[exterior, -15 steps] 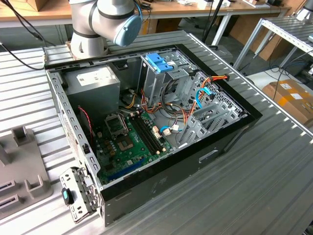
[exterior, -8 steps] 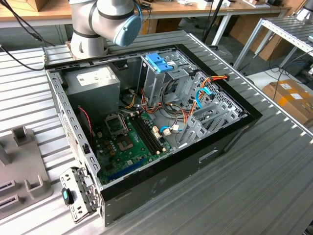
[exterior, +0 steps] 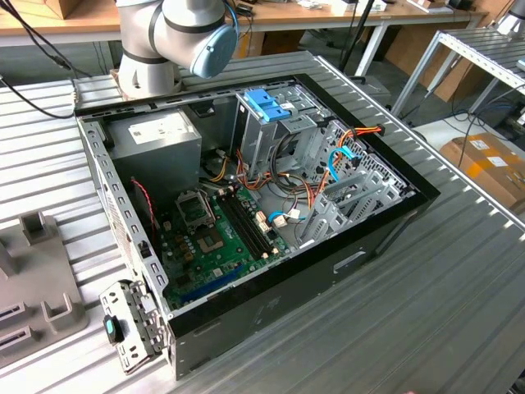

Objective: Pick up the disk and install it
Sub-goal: 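Pick up the disk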

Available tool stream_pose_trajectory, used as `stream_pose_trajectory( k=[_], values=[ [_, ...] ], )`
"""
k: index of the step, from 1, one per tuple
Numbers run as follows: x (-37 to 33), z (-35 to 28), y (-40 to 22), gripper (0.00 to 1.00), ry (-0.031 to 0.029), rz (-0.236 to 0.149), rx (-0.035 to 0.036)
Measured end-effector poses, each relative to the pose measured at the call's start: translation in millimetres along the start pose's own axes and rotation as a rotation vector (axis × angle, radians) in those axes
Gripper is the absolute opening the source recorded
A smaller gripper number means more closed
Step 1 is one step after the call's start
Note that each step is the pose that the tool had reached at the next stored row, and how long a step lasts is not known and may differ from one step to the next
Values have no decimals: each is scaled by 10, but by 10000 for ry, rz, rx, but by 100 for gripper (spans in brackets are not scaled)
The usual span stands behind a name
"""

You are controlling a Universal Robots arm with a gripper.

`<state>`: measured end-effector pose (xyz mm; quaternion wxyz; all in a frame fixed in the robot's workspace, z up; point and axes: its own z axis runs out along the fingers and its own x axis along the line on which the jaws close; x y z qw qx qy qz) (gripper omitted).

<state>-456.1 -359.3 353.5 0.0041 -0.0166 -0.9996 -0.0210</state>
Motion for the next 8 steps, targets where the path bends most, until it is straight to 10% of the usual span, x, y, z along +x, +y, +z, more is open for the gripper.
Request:
stream_pose_trajectory(
  k=[8],
  values=[
    [2,2,0,11,2,-41,1]
  ],
)
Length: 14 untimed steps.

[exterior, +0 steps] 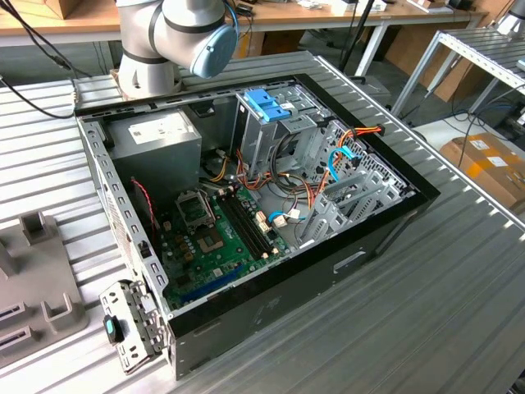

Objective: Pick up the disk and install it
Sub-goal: 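Pick up the disk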

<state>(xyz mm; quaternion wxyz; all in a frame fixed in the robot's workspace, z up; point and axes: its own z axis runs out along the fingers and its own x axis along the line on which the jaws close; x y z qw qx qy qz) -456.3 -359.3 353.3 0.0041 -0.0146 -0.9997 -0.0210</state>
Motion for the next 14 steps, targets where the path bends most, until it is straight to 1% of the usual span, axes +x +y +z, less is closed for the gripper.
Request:
stream_pose_trajectory(
  k=[2,4,7,9,11,12,13,14],
  values=[
    [0,0,0,11,9,-191,2],
    [-1,0,0,11,34,-806,7],
    [-1,0,0,11,58,-1387,12],
    [-1,2,0,11,82,-1975,17],
    [-1,3,0,11,100,-2384,21],
    [-1,4,0,11,111,-2672,23],
    [-1,6,0,11,131,-3109,27],
    [-1,7,0,11,140,-3337,29]
  ],
)
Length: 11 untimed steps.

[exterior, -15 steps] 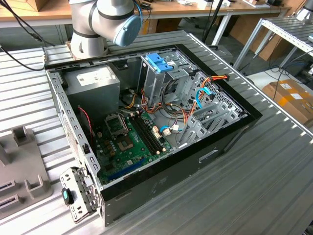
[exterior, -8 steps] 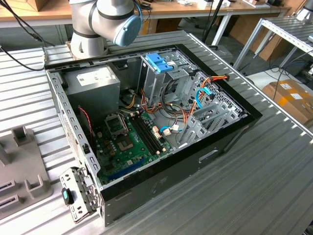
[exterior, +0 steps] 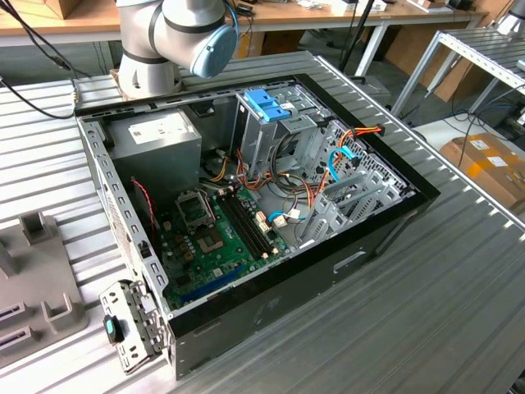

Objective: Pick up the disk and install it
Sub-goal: 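Pick up the disk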

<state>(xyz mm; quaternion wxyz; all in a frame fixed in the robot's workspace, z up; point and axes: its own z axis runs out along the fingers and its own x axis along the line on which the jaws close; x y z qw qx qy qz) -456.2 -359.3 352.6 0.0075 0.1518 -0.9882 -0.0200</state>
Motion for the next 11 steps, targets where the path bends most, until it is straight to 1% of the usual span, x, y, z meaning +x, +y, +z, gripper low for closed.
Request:
stream_pose_trajectory(
  k=[2,3,4,6,9,10,11],
  values=[
    [0,3,0,11,24,-582,6],
    [0,6,0,11,50,-1214,11],
    [0,8,0,11,66,-1565,16],
    [0,13,0,11,91,-2139,22],
    [-1,18,0,11,113,-2684,27],
    [0,20,0,11,123,-2918,29],
    [-1,23,-1,11,138,-3272,33]
  ],
)
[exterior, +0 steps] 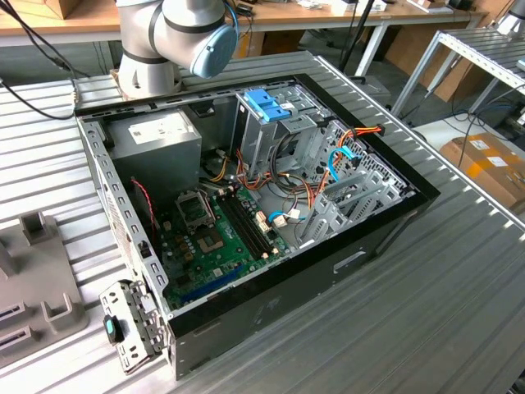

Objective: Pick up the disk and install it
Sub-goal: 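Pick up the disk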

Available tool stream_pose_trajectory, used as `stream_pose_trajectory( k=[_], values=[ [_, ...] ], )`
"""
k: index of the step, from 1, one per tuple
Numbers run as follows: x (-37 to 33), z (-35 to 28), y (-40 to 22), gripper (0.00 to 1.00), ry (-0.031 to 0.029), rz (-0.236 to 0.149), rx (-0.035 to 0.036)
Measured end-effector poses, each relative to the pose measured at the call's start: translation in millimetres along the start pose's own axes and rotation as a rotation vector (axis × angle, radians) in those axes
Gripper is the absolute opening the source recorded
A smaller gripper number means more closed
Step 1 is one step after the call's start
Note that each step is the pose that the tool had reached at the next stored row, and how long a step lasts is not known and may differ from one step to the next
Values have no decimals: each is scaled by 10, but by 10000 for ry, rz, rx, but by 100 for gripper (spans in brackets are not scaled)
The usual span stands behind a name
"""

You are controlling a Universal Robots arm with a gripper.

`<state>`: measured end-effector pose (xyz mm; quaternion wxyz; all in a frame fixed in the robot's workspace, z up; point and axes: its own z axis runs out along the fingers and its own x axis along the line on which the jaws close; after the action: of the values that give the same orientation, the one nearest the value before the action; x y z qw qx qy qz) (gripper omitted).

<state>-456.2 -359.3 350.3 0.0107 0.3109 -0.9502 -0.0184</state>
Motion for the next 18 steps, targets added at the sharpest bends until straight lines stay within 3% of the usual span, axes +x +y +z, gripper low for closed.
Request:
stream_pose_trajectory(
  k=[2,18],
  values=[
    [0,5,0,11,28,-653,6],
    [-2,24,-1,11,181,-4357,39]
  ],
)
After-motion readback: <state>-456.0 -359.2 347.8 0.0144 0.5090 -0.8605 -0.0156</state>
